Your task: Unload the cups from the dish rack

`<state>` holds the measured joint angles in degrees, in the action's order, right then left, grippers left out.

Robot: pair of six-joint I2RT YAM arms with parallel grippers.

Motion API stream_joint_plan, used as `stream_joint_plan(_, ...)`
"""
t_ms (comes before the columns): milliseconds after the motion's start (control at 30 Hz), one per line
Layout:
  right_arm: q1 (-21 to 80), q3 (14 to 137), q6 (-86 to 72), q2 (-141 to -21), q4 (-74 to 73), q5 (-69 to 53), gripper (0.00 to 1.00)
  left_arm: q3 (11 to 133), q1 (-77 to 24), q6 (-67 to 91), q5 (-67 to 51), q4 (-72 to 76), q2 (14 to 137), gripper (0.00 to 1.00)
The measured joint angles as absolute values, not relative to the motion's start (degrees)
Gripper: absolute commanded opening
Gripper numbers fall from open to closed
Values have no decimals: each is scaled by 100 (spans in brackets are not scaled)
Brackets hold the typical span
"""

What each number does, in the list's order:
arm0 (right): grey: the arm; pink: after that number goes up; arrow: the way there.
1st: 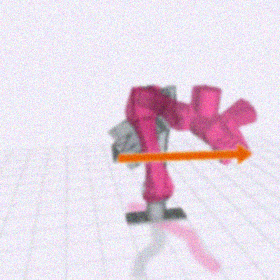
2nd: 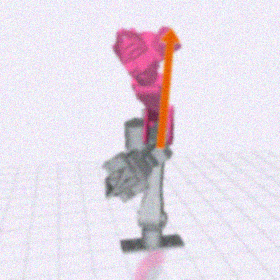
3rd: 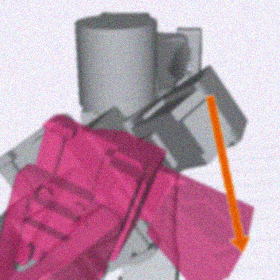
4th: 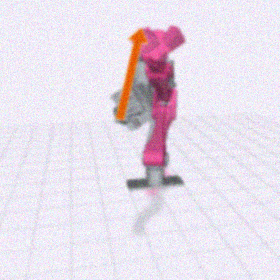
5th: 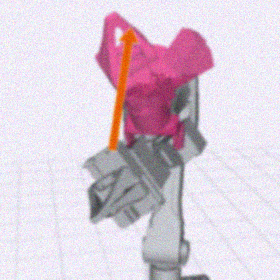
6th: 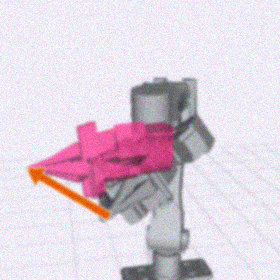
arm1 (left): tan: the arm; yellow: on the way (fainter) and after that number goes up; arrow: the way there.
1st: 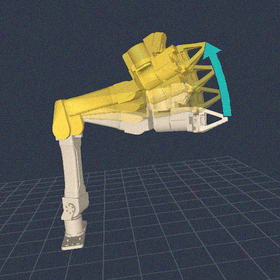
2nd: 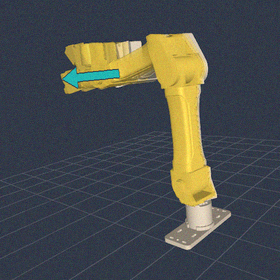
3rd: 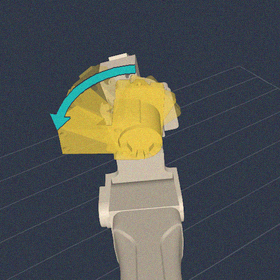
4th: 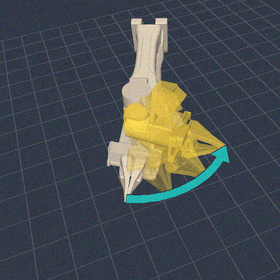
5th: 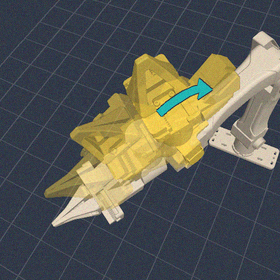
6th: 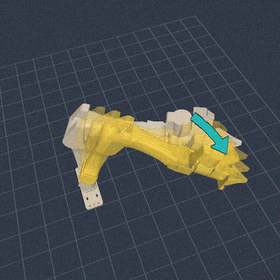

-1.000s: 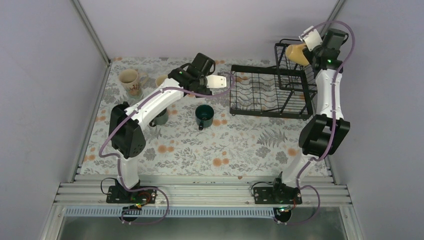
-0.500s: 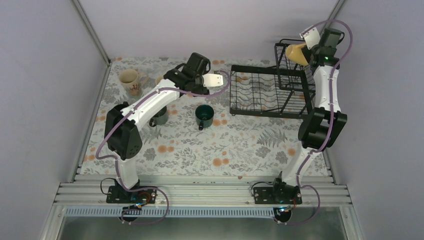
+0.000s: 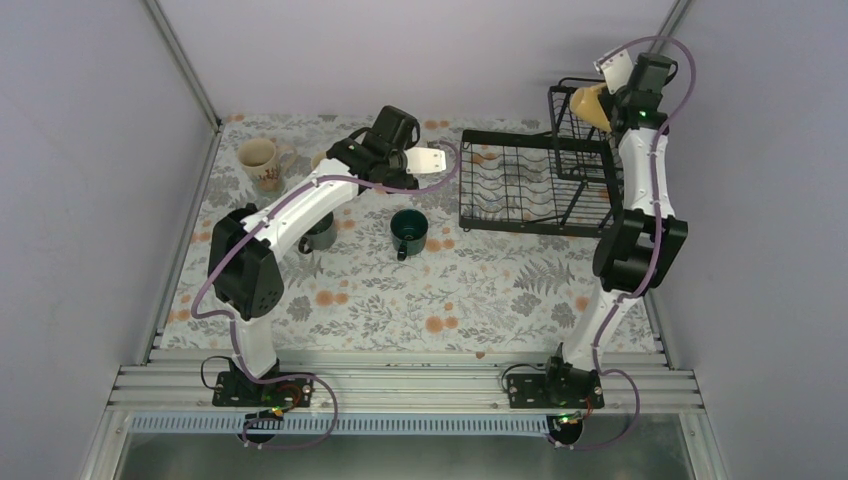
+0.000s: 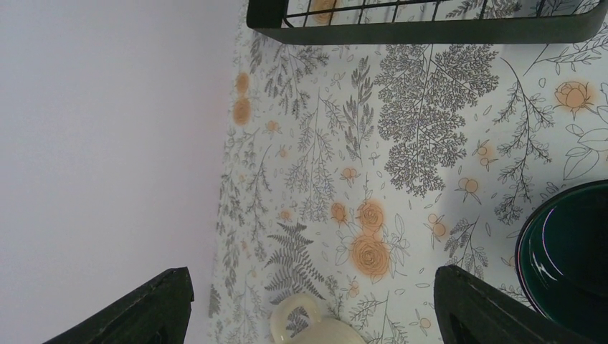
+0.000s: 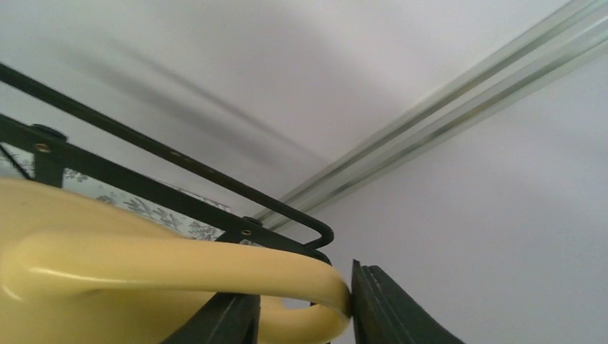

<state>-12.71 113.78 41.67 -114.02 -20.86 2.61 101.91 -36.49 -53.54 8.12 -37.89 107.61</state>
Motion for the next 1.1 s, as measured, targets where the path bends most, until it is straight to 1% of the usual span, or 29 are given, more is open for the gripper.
stream_joint_plan(100, -1243, 11520, 4165, -11518, -2093, 445, 17, 10191, -3649, -5352, 784, -3789, 10761, 84)
stream_joint_plan(233, -1245, 11699, 4176, -11657, -2112, 572, 5, 10191, -3651, -5345, 746, -3791, 10761, 84)
stream_joint_plan(267, -1245, 11738, 4171, -11681, -2130, 607, 3, 10191, -3651, -5336, 742, -3789, 10761, 84)
stream_joint_plan(433, -1236, 11952, 3972, -11730, -2346, 543, 3, 10156, -3675, -5297, 733, -3717, 10728, 84)
stream_joint_plan(733, -1087, 12455, 3524, -11631, -2825, 60, 3, 9769, -3800, -5183, 729, -3085, 10182, 85)
stream_joint_plan(767, -1087, 12519, 3496, -11631, -2869, 19, 11, 9769, -3811, -5177, 729, -3006, 10145, 85)
stream_joint_plan(800, -1090, 12584, 3481, -11631, -2917, -1, 27, 9769, -3815, -5175, 725, -2956, 10121, 85)
stream_joint_plan(833, -1090, 12665, 3461, -11631, -3000, -19, 48, 9769, -3826, -5172, 722, -2912, 10108, 85)
stream_joint_plan(867, -1090, 12731, 3411, -11631, -3074, -16, 56, 9765, -3837, -5172, 722, -2877, 10097, 85)
stream_joint_plan(967, -1094, 12772, 3378, -11616, -3133, 62, 58, 9682, -3841, -5172, 718, -2814, 10097, 85)
stream_joint_plan(1033, -1094, 12586, 3411, -11548, -3083, 128, 61, 9594, -3841, -5164, 705, -2797, 10097, 85)
stream_joint_plan(1100, -1094, 12298, 3465, -11467, -3020, 213, 66, 9518, -3841, -5162, 694, -2794, 10097, 85)
